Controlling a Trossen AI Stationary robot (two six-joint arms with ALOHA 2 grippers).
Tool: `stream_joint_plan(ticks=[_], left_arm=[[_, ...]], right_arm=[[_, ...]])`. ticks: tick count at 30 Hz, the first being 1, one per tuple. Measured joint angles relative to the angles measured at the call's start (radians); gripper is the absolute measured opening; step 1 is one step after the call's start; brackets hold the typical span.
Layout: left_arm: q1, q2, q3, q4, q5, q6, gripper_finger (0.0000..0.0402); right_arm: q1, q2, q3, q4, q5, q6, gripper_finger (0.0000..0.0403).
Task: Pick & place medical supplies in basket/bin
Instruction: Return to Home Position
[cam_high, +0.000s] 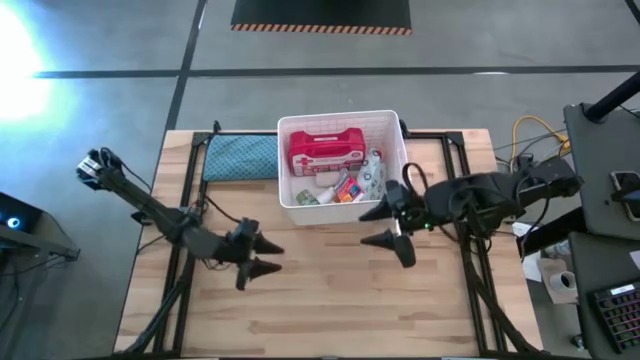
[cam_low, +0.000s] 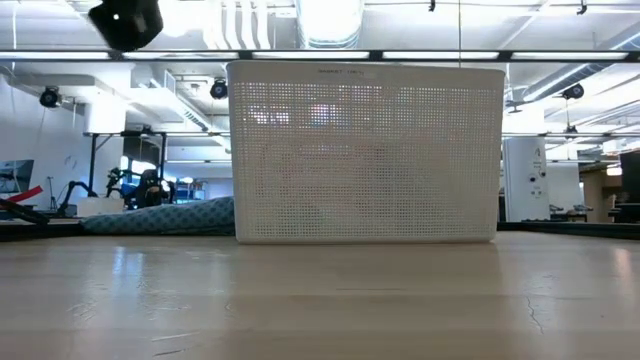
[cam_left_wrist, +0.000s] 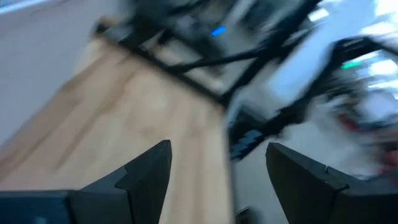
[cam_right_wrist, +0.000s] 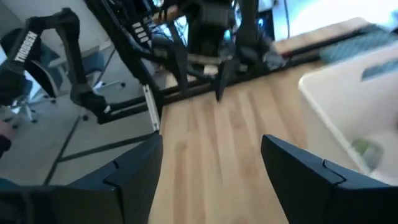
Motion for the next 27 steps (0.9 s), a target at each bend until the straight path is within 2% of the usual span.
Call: stream_joint_plan(ticks=[3, 5, 9, 11, 14, 18, 22, 27], left_arm=[[0.005, -0.014, -0.1, 0.276, 0.065, 0.089, 0.0242], [0.005, -0.006, -0.166, 0.441, 0.082, 0.126, 0.0242], [0.005, 0.024, -0.242, 0.6, 0.09, 0.148, 0.0242], [0.005, 0.03, -0.254, 0.603, 0.092, 0.149, 0.0242], [0.021, 0.031, -0.254, 0.609, 0.106, 0.151, 0.0242], [0.106, -0.008, -0.254, 0.587, 0.247, 0.16, 0.0242], [0.229, -0.078, -0.254, 0.482, 0.38, 0.158, 0.0242], [0.32, -0.205, -0.253, 0.324, 0.4, 0.15, 0.0242]], right_arm=[[0.026, 0.0, -0.069, 0.047, 0.001, 0.035, 0.026], [0.044, 0.002, -0.129, 0.138, 0.001, 0.056, 0.0258], [0.079, 0.008, -0.25, 0.361, -0.018, 0.079, 0.0253], [0.086, 0.008, -0.301, 0.444, -0.019, 0.09, 0.0251], [0.086, -0.01, -0.349, 0.466, -0.049, 0.12, 0.0252], [0.066, -0.063, -0.378, 0.461, -0.109, 0.13, 0.0256], [0.05, -0.144, -0.385, 0.396, -0.113, 0.084, 0.026], [0.043, -0.269, -0.414, 0.313, -0.065, 0.073, 0.026]])
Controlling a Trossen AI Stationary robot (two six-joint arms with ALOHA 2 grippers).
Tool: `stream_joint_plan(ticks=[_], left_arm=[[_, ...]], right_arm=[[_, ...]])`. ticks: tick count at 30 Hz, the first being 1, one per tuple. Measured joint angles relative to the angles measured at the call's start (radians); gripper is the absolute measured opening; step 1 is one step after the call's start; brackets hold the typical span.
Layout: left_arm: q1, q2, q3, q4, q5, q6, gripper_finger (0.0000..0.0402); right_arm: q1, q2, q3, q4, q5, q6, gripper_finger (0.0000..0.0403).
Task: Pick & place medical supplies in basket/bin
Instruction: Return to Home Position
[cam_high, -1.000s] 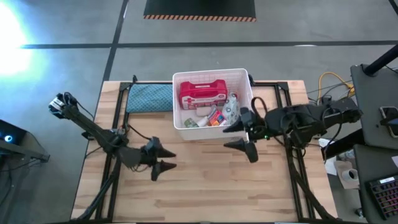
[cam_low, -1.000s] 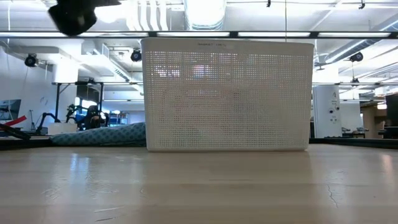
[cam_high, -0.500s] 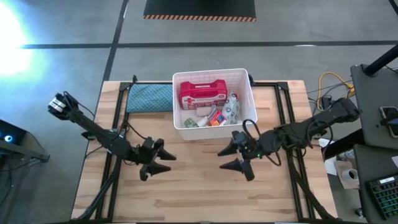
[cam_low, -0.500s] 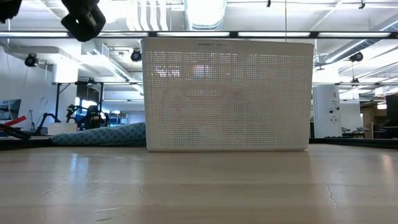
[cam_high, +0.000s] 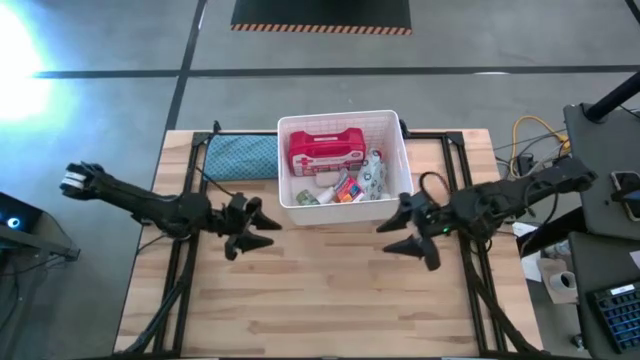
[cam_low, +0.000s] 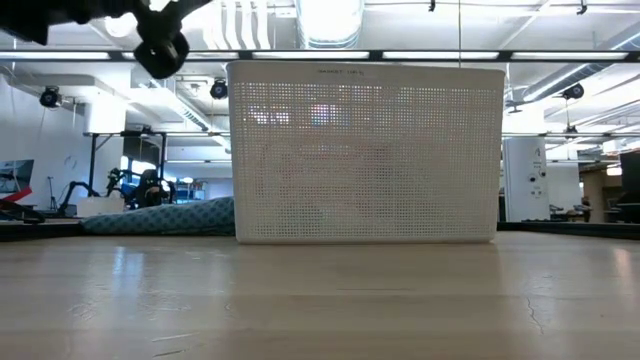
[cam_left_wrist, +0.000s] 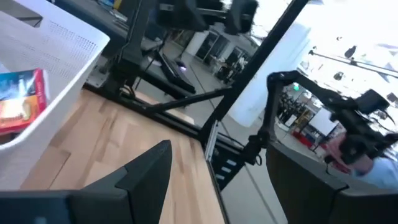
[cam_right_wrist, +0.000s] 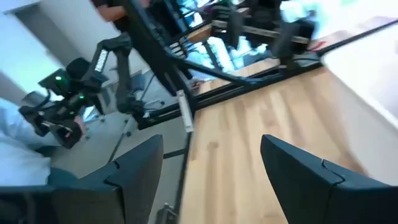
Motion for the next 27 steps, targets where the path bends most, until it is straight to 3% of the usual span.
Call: stream_joint_plan(ticks=[6, 11, 19, 24, 27], left_arm=[[-0.004, -0.194, -0.005, -0.206, 0.006, 0.003, 0.0242], [0.0, -0.348, -0.046, -0.286, -0.015, 0.01, 0.0242], [0.001, -0.562, -0.194, -0.294, -0.06, 0.029, 0.0242], [0.001, -0.684, -0.332, -0.27, -0.077, -0.109, 0.0242], [0.0, -0.73, -0.392, -0.137, -0.034, -0.034, 0.0242]], right_arm=[[0.0, -0.18, -0.171, -0.003, 0.069, 0.036, 0.0252], [0.0, -0.32, -0.345, 0.13, 0.086, 0.058, 0.0254], [0.0, -0.538, -0.514, 0.204, 0.085, 0.028, 0.0261], [0.0, -0.655, -0.553, 0.187, 0.076, -0.034, 0.0255], [0.0, -0.722, -0.568, 0.171, 0.056, -0.055, 0.0251]])
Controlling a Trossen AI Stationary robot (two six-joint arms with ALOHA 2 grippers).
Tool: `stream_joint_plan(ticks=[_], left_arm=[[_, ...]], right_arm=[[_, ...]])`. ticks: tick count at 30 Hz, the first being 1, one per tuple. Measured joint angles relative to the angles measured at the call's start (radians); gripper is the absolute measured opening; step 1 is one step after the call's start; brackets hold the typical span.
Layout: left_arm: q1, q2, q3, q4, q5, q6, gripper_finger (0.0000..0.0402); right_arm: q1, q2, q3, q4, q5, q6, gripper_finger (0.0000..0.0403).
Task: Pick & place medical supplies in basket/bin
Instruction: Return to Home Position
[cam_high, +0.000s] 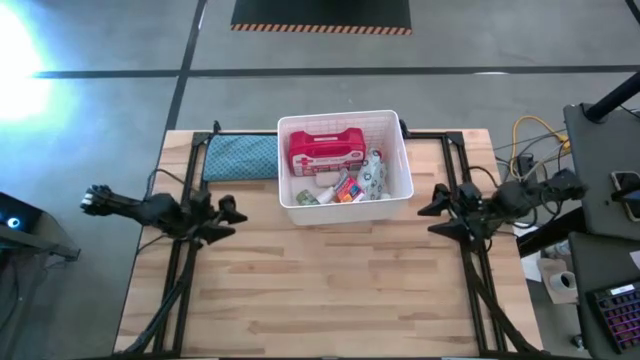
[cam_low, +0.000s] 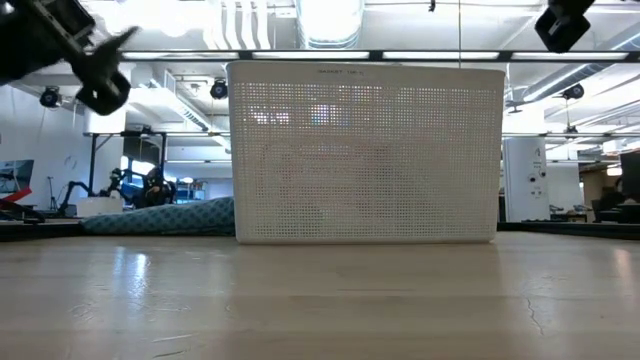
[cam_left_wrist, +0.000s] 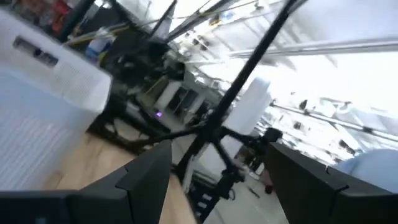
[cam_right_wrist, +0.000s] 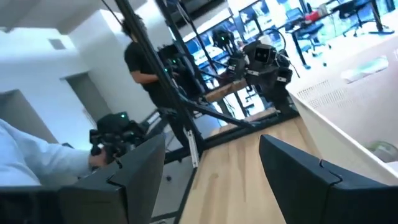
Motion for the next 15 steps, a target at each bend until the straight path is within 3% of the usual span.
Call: stream_joint_plan(ticks=[11, 15], left_arm=[[0.007, -0.005, 0.035, 0.019, 0.0, 0.205, 0.0242], [0.007, 0.0, 0.01, 0.078, -0.001, 0.238, 0.0242]], right_arm=[[0.0, -0.27, -0.16, -0.011, -0.087, -0.014, 0.0249], [-0.002, -0.272, -0.194, -0.014, -0.109, -0.021, 0.0249]])
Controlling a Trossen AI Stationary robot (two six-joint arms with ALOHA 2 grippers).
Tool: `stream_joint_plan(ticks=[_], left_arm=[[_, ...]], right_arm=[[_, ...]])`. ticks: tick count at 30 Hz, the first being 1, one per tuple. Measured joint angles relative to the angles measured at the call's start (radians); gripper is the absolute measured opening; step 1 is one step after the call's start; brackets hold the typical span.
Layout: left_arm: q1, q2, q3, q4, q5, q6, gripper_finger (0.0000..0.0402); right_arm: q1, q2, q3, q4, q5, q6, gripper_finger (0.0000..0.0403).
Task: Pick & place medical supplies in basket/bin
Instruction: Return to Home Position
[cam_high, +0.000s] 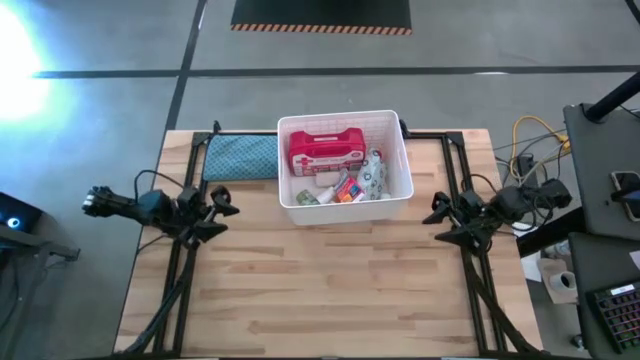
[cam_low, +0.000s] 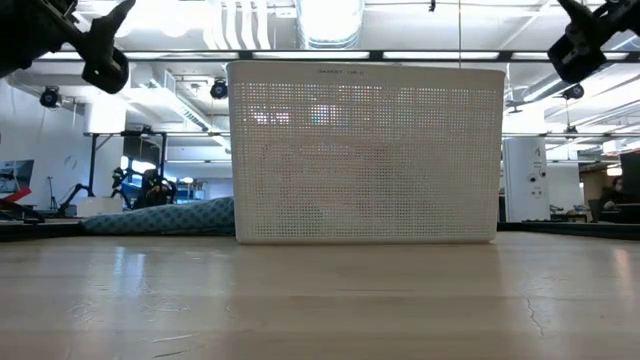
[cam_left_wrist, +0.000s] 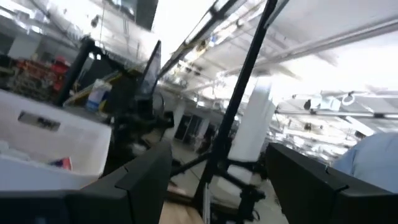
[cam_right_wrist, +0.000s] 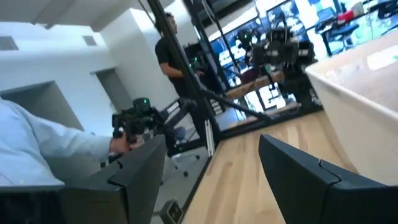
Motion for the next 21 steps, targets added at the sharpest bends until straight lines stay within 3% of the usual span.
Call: stream_joint_plan(ticks=[21], left_arm=[[0.0, 0.126, -0.01, 0.0, -0.027, -0.003, 0.0242]], right_arm=[[0.0, 0.04, -0.022, -0.069, 0.007, 0.024, 0.0249]])
